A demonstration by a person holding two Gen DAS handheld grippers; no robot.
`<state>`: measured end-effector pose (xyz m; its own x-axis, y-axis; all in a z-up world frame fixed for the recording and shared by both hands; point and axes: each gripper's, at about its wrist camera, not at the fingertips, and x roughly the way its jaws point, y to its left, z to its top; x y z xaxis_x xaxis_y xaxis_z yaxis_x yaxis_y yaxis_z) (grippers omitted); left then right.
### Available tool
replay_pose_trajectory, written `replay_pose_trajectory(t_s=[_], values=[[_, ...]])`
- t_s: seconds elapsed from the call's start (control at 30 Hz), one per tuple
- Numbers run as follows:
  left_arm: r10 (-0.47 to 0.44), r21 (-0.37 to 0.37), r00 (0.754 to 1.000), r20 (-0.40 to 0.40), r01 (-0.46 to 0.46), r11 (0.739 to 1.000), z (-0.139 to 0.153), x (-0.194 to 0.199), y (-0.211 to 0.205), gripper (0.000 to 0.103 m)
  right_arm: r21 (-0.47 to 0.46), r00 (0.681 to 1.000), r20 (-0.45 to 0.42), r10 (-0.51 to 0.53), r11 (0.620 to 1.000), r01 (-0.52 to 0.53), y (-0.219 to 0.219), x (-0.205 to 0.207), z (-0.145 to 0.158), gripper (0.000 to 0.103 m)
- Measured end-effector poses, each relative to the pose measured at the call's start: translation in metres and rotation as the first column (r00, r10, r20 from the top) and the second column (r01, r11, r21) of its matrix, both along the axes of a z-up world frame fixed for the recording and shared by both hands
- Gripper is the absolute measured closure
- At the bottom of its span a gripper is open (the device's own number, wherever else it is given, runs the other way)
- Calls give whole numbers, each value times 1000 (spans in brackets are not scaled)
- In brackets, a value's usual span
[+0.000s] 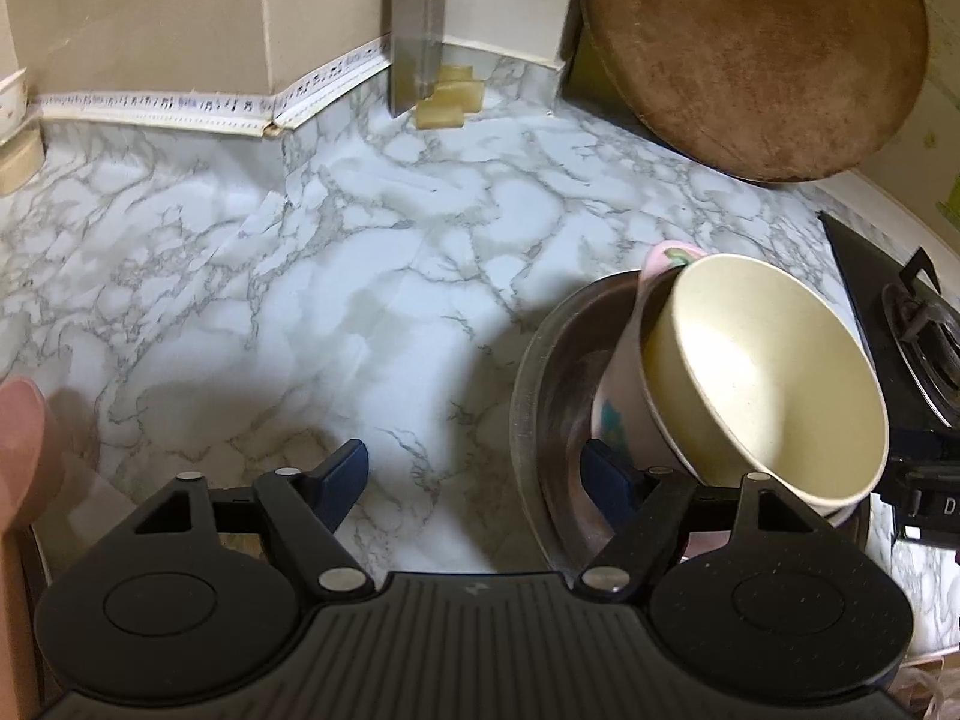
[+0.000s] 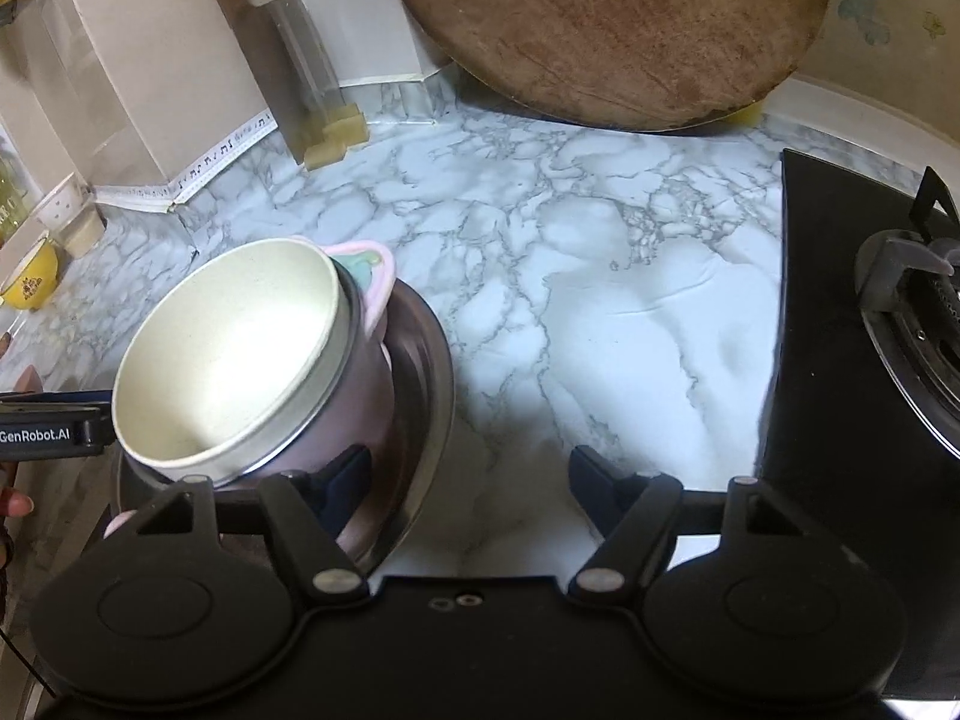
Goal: Organize plates and bowls
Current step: 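Move both grippers to the rim of the steel bowl, then close both grippers on the steel bowl rim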
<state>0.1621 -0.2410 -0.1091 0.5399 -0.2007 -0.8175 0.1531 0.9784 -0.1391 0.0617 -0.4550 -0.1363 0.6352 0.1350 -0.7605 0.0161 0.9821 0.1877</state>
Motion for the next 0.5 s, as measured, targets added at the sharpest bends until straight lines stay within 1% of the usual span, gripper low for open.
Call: replay_pose_trajectory(t_s=[0.03,0.13,0.17,0.23,0.27,0.33,0.37,0.43,0.5], values=[[2,-3,1000,-12,-2,1000,-2,2,0,40,-3,1000,0,0,1000,0,0,1,0,31],[8,-23,999,-35,-9,1000,-5,4,2,45,4,1000,1,-2,1000,2,-1,2,-1,33],[9,-24,999,-36,-10,1000,-6,4,2,46,3,1000,0,-4,1000,4,-1,2,-1,36],[6,-38,999,-43,-8,999,-7,5,1,54,4,1000,-3,-4,1000,4,0,3,-2,39],[7,-44,999,-45,-9,999,-7,5,1,56,4,1000,-5,-5,1000,5,0,4,-2,42],[1,-46,999,-45,-3,999,-7,5,-1,63,7,1000,-11,-4,1000,5,2,5,-3,46],[-5,-48,999,-45,3,999,-7,5,-2,65,8,1000,-14,-6,1000,6,2,6,-3,49],[-13,-50,999,-47,11,999,-6,6,-4,71,11,1000,-20,-11,1000,11,3,7,-4,53],[-15,-56,999,-52,12,998,-6,7,-5,75,17,1000,-23,-15,1000,16,4,9,-4,57]])
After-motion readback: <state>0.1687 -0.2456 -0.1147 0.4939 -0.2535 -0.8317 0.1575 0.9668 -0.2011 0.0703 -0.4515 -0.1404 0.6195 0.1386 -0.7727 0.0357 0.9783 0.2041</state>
